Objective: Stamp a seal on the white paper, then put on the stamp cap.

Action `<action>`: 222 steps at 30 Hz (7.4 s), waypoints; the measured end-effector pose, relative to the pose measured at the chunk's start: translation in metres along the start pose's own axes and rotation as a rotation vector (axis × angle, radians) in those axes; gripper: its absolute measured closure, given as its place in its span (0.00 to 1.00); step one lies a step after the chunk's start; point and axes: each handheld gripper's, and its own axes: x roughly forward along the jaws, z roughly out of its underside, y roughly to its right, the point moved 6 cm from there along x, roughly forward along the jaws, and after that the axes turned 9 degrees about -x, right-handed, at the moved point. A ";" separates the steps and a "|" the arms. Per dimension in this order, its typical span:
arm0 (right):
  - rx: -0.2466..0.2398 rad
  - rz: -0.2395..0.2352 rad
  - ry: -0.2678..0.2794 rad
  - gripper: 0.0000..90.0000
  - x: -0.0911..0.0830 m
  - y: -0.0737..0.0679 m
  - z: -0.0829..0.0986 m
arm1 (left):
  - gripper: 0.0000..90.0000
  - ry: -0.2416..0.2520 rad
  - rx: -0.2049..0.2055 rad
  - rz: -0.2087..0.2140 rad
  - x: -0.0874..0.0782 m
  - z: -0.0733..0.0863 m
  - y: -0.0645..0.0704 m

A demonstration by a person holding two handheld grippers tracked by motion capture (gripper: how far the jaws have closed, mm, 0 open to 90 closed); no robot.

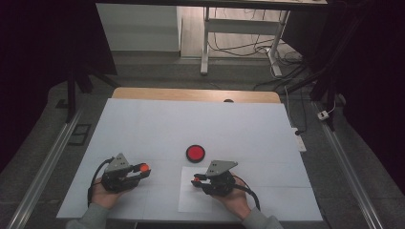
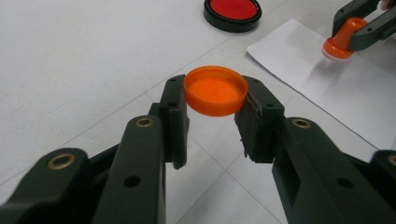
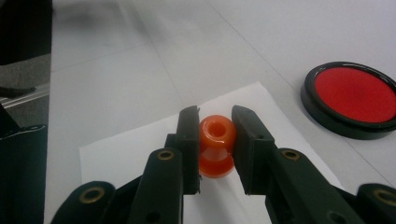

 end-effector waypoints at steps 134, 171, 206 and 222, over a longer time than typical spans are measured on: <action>0.056 0.062 0.189 0.80 -0.030 0.014 -0.011 | 0.72 0.017 0.001 -0.007 -0.002 0.000 -0.001; 0.102 0.152 0.297 0.80 -0.069 0.038 -0.026 | 0.72 -0.001 0.009 0.003 0.002 0.001 0.000; 0.102 0.146 0.300 0.80 -0.067 0.037 -0.027 | 0.72 0.017 0.109 0.081 0.025 -0.026 0.036; 0.106 0.139 0.300 0.80 -0.065 0.037 -0.027 | 0.72 0.000 0.144 0.136 0.044 -0.034 0.059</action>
